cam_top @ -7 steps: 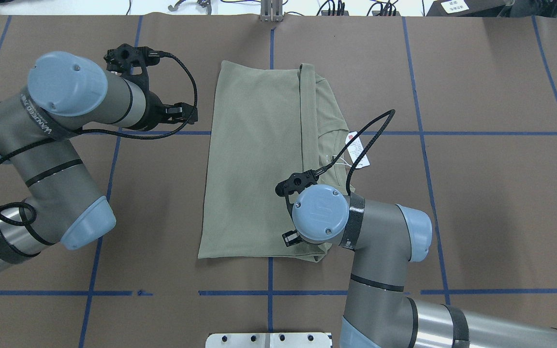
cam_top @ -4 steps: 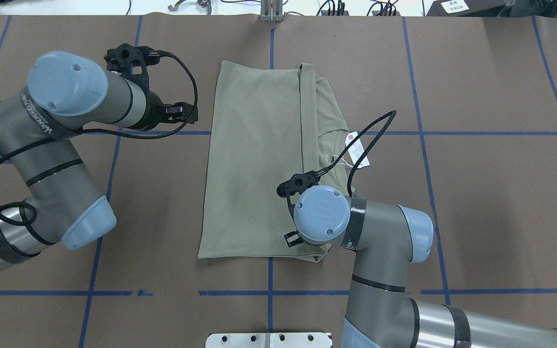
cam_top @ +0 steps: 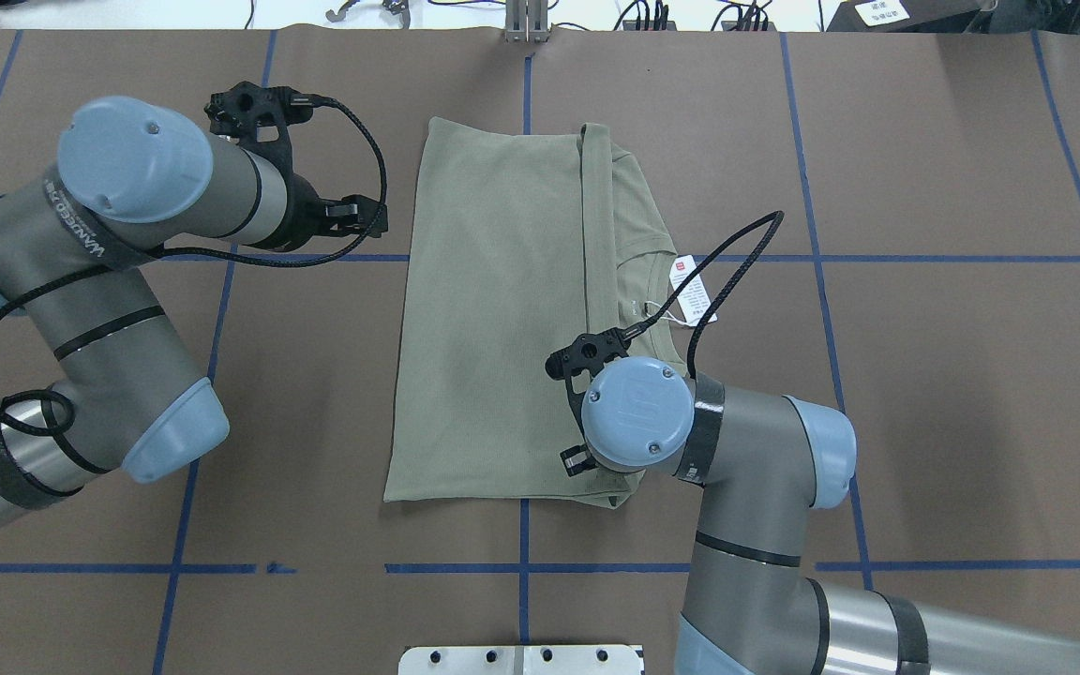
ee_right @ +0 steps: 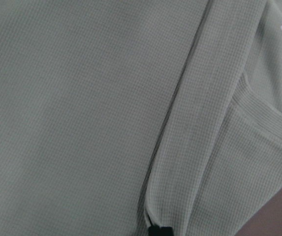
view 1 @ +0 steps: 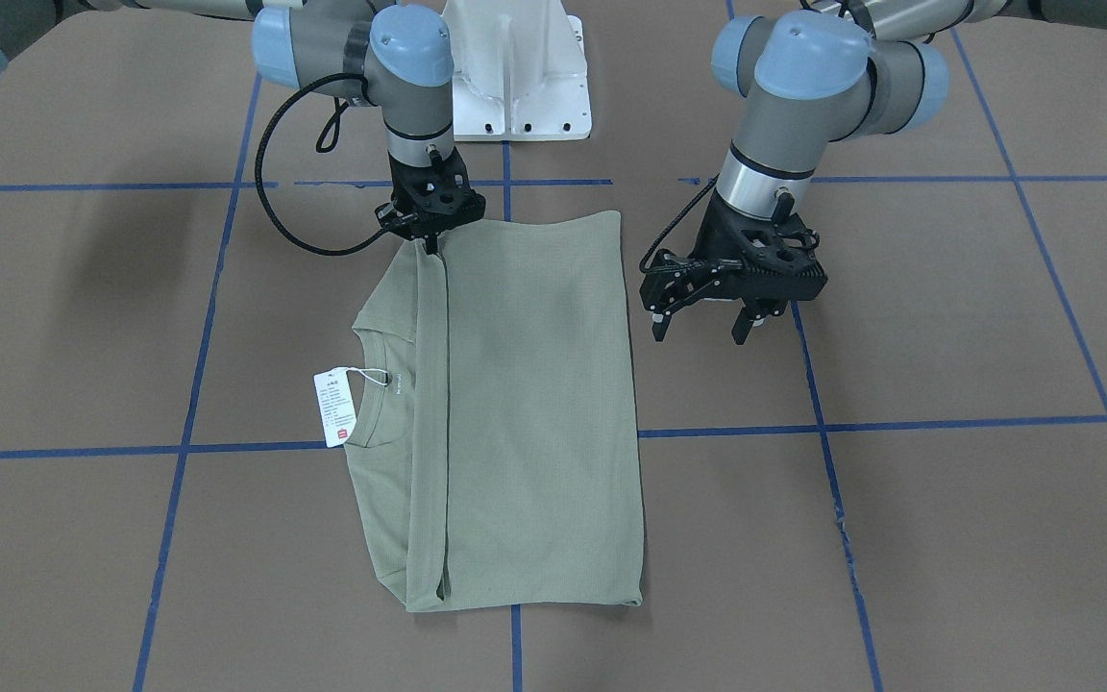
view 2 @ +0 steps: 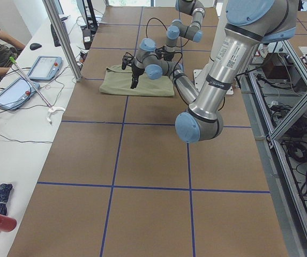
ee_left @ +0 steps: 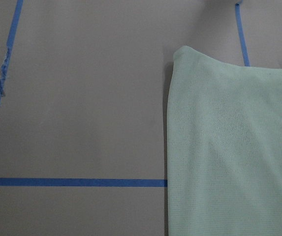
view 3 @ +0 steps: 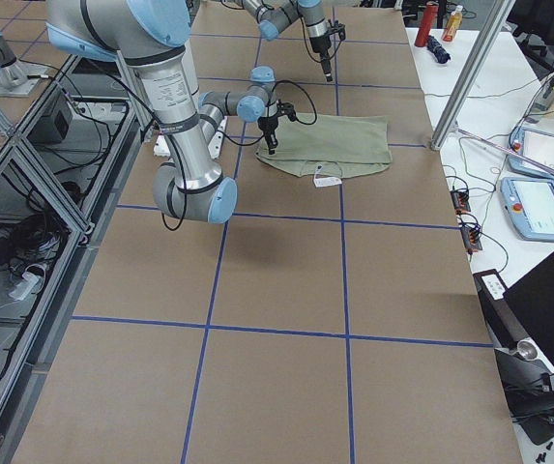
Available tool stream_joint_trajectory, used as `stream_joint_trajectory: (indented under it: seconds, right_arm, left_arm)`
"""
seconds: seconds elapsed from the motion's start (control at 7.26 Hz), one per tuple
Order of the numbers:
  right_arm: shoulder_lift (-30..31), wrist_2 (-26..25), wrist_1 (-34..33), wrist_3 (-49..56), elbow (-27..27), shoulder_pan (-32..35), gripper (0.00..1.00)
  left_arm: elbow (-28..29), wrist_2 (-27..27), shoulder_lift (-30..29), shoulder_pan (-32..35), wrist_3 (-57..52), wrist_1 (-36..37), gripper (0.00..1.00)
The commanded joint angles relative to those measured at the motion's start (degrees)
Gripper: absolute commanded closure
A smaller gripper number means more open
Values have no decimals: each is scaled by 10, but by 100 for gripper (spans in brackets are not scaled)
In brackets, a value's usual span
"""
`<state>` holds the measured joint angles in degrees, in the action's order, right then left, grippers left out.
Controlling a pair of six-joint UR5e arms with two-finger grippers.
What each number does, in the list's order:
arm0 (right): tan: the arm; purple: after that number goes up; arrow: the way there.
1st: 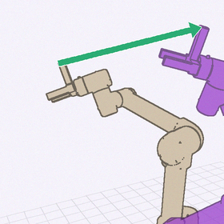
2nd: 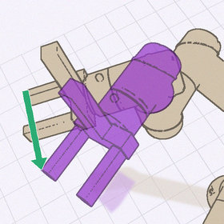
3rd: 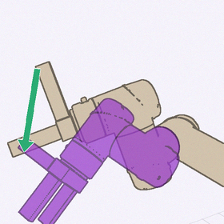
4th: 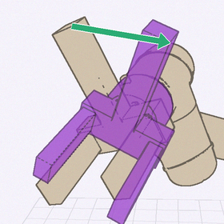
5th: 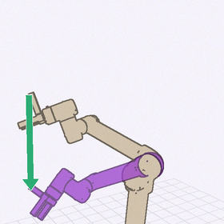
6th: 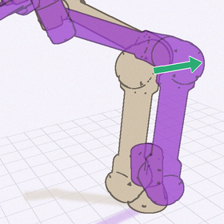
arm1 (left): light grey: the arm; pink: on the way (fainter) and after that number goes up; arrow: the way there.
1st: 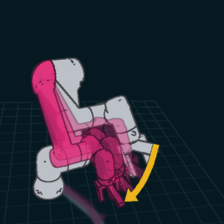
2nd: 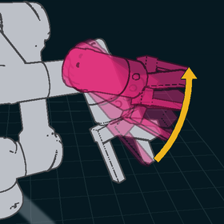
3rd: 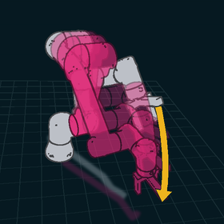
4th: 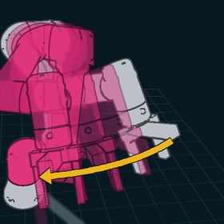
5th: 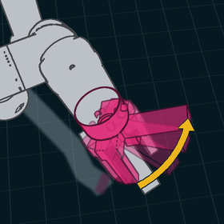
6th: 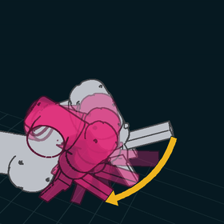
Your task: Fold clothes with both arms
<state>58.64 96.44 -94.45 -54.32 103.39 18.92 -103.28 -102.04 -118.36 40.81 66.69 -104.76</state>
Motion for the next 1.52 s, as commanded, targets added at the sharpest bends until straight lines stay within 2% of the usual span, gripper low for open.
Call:
stream_joint_trajectory:
  seconds: [0.0, 0.41, 0.55, 0.69, 1.1, 1.38]
  right_arm:
    - [58, 1, 0, -2, 50, 2, 100]
    - [70, 0, -3, -4, 55, 5, 100]
    - [73, 0, -3, -4, 55, 5, 80]
    - [75, 0, -2, -4, 55, 7, 1]
    - [70, 33, -1, 7, 59, 49, 0]
    - [28, 30, 0, 31, 21, 66, 0]
  left_arm:
    - [1, 0, -1, -1, 0, 0, 0]
    - [6, 0, -2, -4, 0, 0, 0]
    - [6, 0, -2, -4, 0, 0, 0]
    - [6, 0, -2, -4, 0, 0, 0]
    - [22, 0, -2, -4, -1, -26, 0]
    - [32, 0, -2, -3, 0, -38, 0]
